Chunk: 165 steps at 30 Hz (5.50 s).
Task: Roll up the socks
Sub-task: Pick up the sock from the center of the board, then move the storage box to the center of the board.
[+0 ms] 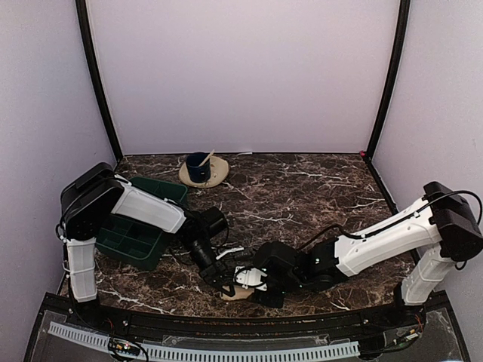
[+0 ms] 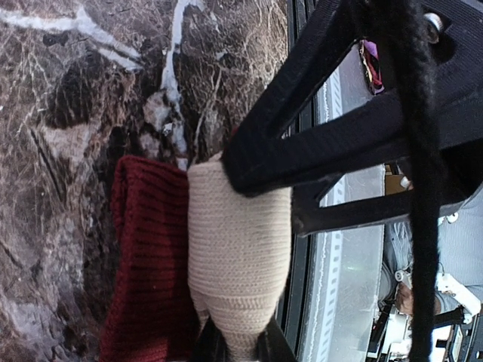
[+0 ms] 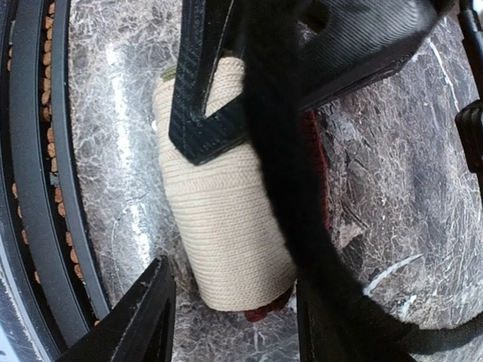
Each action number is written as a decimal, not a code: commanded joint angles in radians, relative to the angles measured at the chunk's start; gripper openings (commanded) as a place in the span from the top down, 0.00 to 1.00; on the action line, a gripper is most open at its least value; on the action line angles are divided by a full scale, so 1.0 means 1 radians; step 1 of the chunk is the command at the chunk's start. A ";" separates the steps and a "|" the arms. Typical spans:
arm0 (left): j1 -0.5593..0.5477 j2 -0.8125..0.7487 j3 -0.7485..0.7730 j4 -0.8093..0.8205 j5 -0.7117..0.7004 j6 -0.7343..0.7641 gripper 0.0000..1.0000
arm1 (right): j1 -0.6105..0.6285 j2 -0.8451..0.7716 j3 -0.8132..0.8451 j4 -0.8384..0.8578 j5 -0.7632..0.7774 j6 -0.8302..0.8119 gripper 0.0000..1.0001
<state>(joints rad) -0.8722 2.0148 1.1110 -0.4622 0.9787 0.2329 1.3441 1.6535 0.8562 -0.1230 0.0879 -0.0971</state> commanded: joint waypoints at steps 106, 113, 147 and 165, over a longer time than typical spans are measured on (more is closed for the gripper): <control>0.438 -1.088 -0.370 -0.043 -1.520 -0.704 0.54 | -0.246 0.674 1.382 -0.485 -0.140 0.016 1.00; 0.506 -1.059 -0.419 -0.023 -1.491 -0.793 0.54 | -0.229 0.719 1.416 -0.369 -0.100 -0.015 1.00; 0.619 -0.855 -0.545 0.133 -1.292 -0.835 0.51 | -0.225 0.898 1.412 -0.280 -0.105 -0.088 1.00; 0.620 -0.999 -0.450 0.096 -1.245 -0.743 0.50 | -0.234 0.672 1.050 -0.347 -0.052 -0.062 1.00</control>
<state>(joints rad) -0.2569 1.0382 0.6056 -0.3229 -0.2474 -0.5568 1.1164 2.3707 2.0224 -0.3119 0.0010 -0.1768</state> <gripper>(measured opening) 0.501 0.141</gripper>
